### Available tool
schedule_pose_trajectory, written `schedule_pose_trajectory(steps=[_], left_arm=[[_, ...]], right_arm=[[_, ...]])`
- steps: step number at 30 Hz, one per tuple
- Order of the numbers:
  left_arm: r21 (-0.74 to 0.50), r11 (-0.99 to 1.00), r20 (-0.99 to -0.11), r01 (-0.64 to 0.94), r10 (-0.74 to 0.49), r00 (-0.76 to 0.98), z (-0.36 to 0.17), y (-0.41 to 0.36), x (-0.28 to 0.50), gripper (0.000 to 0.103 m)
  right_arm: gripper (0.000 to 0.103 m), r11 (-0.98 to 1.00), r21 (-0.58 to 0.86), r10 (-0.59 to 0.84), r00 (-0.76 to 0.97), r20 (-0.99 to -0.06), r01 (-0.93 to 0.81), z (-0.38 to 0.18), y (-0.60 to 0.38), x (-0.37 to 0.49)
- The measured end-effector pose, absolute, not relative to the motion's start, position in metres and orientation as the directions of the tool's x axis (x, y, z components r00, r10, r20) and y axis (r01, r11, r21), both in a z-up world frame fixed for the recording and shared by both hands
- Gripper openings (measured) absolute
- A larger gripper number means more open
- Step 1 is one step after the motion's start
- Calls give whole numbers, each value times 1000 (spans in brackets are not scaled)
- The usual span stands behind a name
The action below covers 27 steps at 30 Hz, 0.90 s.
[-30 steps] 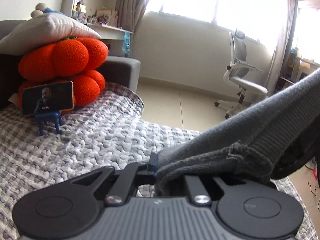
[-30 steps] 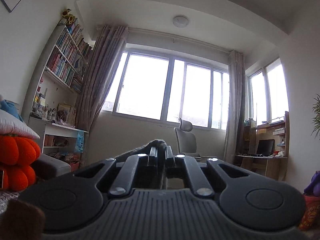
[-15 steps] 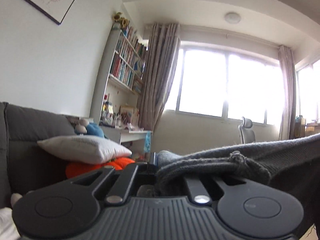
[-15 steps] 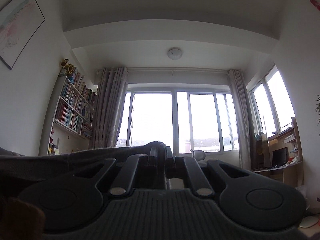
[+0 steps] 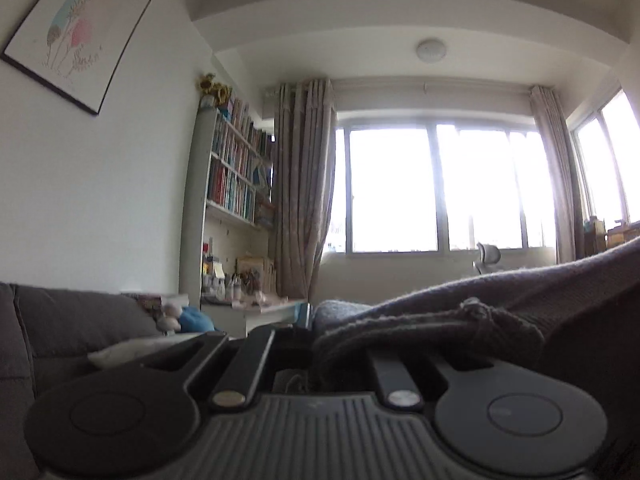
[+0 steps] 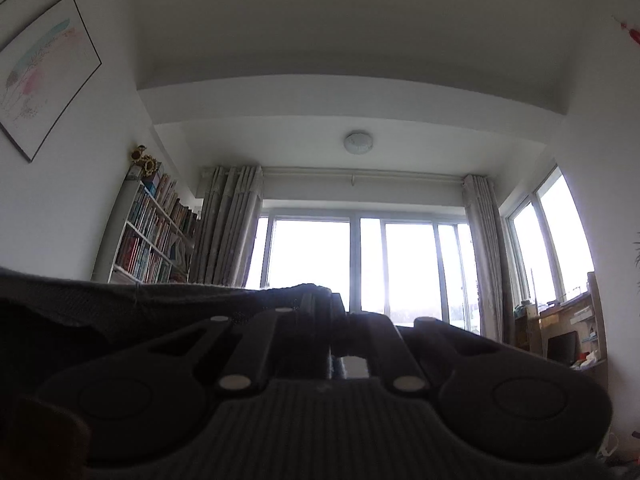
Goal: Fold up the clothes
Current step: 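Lift the sweater high with both grippers to shake it open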
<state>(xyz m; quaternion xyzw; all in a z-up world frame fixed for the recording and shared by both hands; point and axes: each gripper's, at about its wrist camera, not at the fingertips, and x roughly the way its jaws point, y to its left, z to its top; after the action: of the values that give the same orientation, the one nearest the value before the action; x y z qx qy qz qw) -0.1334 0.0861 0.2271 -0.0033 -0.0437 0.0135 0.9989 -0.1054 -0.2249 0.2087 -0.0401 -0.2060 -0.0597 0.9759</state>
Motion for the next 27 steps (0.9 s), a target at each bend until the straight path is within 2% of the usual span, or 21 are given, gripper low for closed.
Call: schedule_pose_trajectory(steps=[2,5,9,11,13,19,23,27], left_arm=[[-4,1000,5,-1,1,1000,193,90,-128,5],[69,997,-131,31,-21,991,142,85,-117,5],[78,995,-291,69,-44,956,96,79,-77,5],[116,991,-307,70,-31,951,88,75,-60,5],[154,986,-305,69,-19,952,92,71,-41,5],[156,987,-359,26,32,933,109,46,63,5],[227,974,-391,-9,100,915,84,32,119,5],[295,955,-422,-38,166,891,58,20,173,6]], right_arm=[[7,989,-86,-90,942,322,124,184,-228,-86],[7,985,-132,-85,978,192,111,146,-234,-56],[7,987,-130,-94,995,22,96,102,-243,-13],[7,985,-141,-108,994,-25,104,90,-242,0],[7,979,-158,-134,990,-33,128,87,-239,6],[7,967,-145,-219,973,-68,208,93,-243,41],[7,952,-168,-276,954,-115,255,93,-242,79],[7,945,-202,-298,931,-208,258,65,-237,121]])
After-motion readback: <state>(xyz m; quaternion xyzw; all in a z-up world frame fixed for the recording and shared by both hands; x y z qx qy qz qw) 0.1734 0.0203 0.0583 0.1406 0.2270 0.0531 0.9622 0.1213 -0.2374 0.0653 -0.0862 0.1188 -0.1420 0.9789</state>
